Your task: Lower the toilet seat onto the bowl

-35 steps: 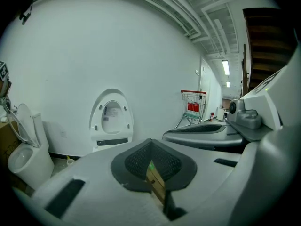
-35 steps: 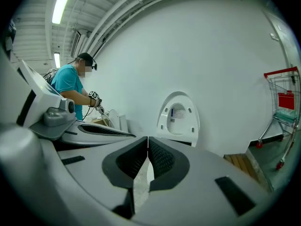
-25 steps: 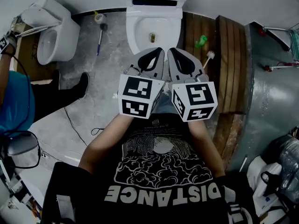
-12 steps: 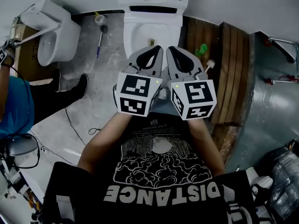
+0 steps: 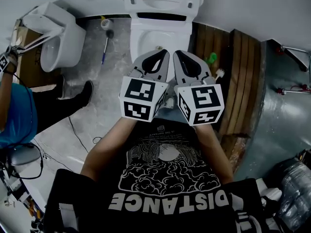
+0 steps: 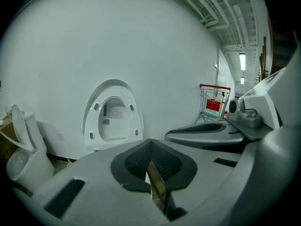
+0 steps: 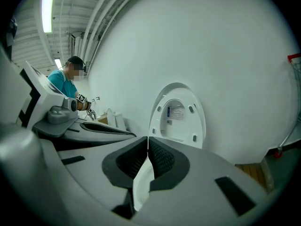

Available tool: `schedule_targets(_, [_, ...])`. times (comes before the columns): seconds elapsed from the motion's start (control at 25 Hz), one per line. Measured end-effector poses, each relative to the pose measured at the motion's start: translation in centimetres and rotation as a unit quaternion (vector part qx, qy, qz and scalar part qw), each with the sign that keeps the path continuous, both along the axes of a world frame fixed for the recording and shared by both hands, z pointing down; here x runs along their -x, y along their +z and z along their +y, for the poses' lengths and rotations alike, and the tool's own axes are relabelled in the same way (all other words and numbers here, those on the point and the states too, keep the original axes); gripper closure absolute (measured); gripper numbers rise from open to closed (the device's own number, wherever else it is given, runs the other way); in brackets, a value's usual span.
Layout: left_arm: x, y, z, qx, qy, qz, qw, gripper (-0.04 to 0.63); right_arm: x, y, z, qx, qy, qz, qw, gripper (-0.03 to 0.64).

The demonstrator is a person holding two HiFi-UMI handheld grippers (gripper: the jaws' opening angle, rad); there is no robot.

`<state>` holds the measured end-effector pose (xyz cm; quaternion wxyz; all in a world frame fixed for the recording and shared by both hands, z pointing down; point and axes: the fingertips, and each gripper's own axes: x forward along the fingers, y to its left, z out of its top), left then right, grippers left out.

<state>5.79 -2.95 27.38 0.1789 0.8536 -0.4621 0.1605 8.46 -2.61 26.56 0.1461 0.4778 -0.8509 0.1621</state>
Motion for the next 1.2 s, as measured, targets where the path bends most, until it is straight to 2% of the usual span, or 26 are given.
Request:
schedule_targets(0.24, [1.0, 0.4, -3.7, 0.000, 0.030, 0.007, 0.9995, 0.584, 1.4, 0.3, -3.6, -0.005, 0.007, 0.022, 1.000, 0.597])
schedule_targets(0.48, [1.9, 0.3, -9.5, -0.002, 0.057, 0.009, 0.9983, 0.584, 2.1, 0.5, -8.8, -0.004, 0.027, 0.033, 0.999, 0.597])
schedule_targets(0.76, [3.9, 0.3, -16.0, -0.002, 0.085, 0.000, 0.9964, 0.583, 4.0, 0.2, -15.3, -0.010, 0.022, 0.047, 0.999, 0.597])
schedule_targets(1.2, [6.9, -1.3, -24.4, -0.024, 0.143, -0.005, 0.9894, 0.581, 6.3, -1.4, -23.9, -0.015, 0.021, 0.089, 0.996, 0.595])
